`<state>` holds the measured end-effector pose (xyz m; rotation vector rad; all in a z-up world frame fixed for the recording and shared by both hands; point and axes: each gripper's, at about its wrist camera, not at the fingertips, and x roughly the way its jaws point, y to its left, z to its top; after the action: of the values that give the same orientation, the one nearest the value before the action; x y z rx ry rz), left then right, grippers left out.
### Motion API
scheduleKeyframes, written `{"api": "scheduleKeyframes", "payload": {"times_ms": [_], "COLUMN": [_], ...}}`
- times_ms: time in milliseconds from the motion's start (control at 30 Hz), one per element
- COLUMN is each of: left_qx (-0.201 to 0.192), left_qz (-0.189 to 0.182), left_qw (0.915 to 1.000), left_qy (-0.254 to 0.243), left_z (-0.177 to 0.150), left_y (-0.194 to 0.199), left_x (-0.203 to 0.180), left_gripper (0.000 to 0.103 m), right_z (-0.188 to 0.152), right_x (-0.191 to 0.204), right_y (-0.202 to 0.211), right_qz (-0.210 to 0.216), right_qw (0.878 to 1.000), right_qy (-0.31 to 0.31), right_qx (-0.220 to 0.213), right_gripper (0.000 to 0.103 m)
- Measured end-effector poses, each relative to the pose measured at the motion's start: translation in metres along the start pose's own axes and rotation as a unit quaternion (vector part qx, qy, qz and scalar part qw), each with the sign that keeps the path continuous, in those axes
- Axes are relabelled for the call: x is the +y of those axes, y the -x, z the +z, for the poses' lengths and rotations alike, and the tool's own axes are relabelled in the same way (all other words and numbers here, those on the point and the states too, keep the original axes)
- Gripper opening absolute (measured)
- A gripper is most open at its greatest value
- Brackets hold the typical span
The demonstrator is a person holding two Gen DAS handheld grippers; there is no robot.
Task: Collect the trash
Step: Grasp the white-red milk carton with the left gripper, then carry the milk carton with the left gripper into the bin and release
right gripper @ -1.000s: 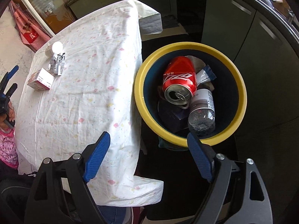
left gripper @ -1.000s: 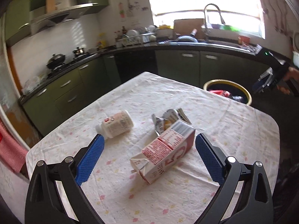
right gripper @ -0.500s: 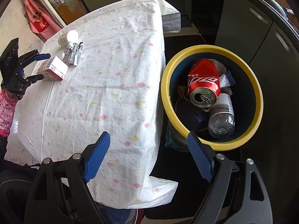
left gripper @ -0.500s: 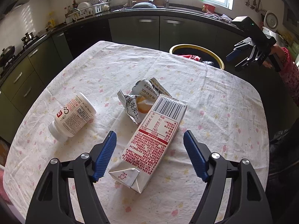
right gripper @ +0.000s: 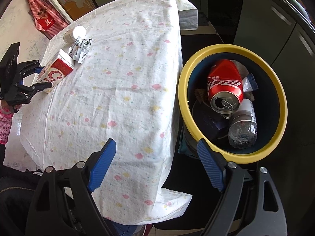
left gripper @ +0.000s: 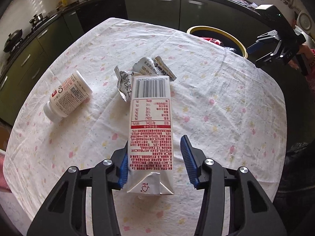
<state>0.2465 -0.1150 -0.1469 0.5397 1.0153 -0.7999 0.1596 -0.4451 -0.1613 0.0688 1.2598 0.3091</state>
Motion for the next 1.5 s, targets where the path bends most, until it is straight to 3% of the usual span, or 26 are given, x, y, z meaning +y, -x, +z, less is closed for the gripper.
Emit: {"api": "scheduleKeyframes", "payload": {"times_ms": [67, 133, 200, 400, 800, 1100, 1367, 1500], "left_qx": [0.009, 0.019, 0.02, 0.018, -0.017, -0.043, -0.054, -0.034], "left_qz": [0.008, 0.019, 0.016, 0.036, 0.037, -0.002, -0.06, -0.09], "left_qw": [0.9999, 0.9994, 0.9987, 0.9974, 0.9988, 0.9989, 0.9952, 0.9936], "left_qy": [0.01, 0.024, 0.043, 0.06, 0.027, -0.022, -0.055, -0.06], "left_z": [-0.002, -0.003, -0.003, -0.007, 0.024, 0.097, 0.189, 0.235], "left_y": [-0.007, -0.013, -0.015, -0.013, 0.015, 0.009, -0.037, -0.07], "left_x": [-0.004, -0.004, -0.001, -0.002, -0.035, -0.084, -0.136, -0.164], "left_gripper": [0.047, 0.038, 0.036, 0.035, 0.035, 0.035, 0.035, 0.035], "right_z": [-0.001, -0.003, -0.005, -0.01, -0.022, -0.05, -0.086, -0.101], "right_x": [0.0, 0.001, 0.002, 0.003, -0.004, -0.033, -0.07, -0.09], "right_y": [-0.001, -0.002, 0.0, 0.003, 0.004, 0.022, 0.038, 0.042], "right_qz": [0.002, 0.004, 0.006, 0.01, 0.02, 0.017, 0.015, 0.013], "right_qw": [1.0, 1.0, 1.0, 1.0, 1.0, 0.998, 0.994, 0.992], "right_qy": [-0.001, 0.0, 0.002, 0.001, -0.006, -0.041, -0.083, -0.106], "right_qx": [0.0, 0.001, -0.001, -0.008, -0.019, -0.045, -0.064, -0.068], "right_gripper": [0.08, 0.08, 0.08, 0.08, 0.08, 0.08, 0.08, 0.08]}}
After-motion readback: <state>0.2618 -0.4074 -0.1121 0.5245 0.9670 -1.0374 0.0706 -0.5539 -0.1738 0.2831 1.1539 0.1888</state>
